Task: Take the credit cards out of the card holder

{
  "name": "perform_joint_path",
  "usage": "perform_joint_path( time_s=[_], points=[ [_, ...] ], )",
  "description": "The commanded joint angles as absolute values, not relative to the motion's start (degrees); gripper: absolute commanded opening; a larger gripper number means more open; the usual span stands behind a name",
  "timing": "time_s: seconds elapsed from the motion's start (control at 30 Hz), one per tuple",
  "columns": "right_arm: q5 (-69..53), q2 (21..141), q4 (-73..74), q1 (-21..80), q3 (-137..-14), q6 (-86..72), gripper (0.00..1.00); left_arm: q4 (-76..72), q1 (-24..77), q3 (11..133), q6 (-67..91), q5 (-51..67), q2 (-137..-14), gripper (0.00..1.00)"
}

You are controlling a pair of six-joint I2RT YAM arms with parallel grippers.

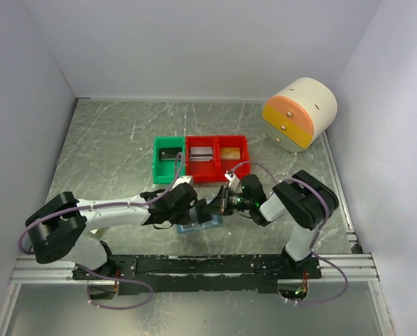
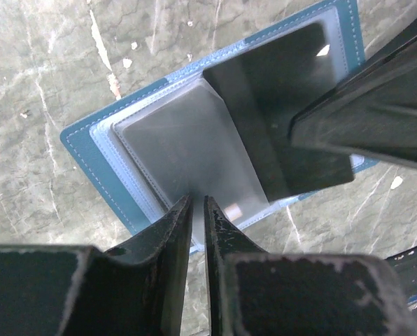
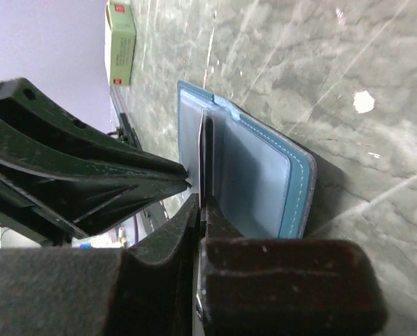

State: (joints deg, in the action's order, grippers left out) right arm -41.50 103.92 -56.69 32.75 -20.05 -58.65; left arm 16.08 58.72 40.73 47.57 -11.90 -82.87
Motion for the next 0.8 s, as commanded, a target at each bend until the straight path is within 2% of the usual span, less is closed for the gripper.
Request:
perform_joint_path(
  time_s=[0.0, 0.2, 0.37, 0.53, 0.6, 0.73, 0.77],
  points=[
    [-37.1, 98.6, -45.1, 31.5, -20.3, -51.4, 0.0, 20.3, 59.1, 38.3, 47.4, -12.4, -82.0, 0.26],
    [-40.8, 101.9, -52.8, 31.7, -19.5, -55.2, 0.0, 19.6, 59.1, 39.6, 46.0, -11.2, -83.0, 0.25],
    [-41.1, 103.4, -52.2, 32.8, -20.9, -55.2, 0.17, 19.7, 59.1, 39.6, 46.1, -11.1, -82.6, 0.25],
    [-39.8, 103.5, -51.4, 33.4, -21.7, -55.4, 0.21, 19.5, 59.1, 39.4, 46.4, -11.0, -83.0, 0.25],
    [-39.8, 103.4, -52.2, 33.4, -21.5, -55.8, 0.19, 19.5, 59.1, 39.4, 46.6, -10.8, -83.1, 0.25],
    [-39.5, 102.9, -52.3, 33.3, -21.0, -55.7, 0.01, 19.6, 59.1, 39.3, 46.7, -11.2, -83.1, 0.25],
    [-39.3, 102.4, -51.8, 33.3, -21.0, -55.4, 0.0, 19.7, 59.1, 39.4, 46.8, -11.2, -83.1, 0.25]
  ],
)
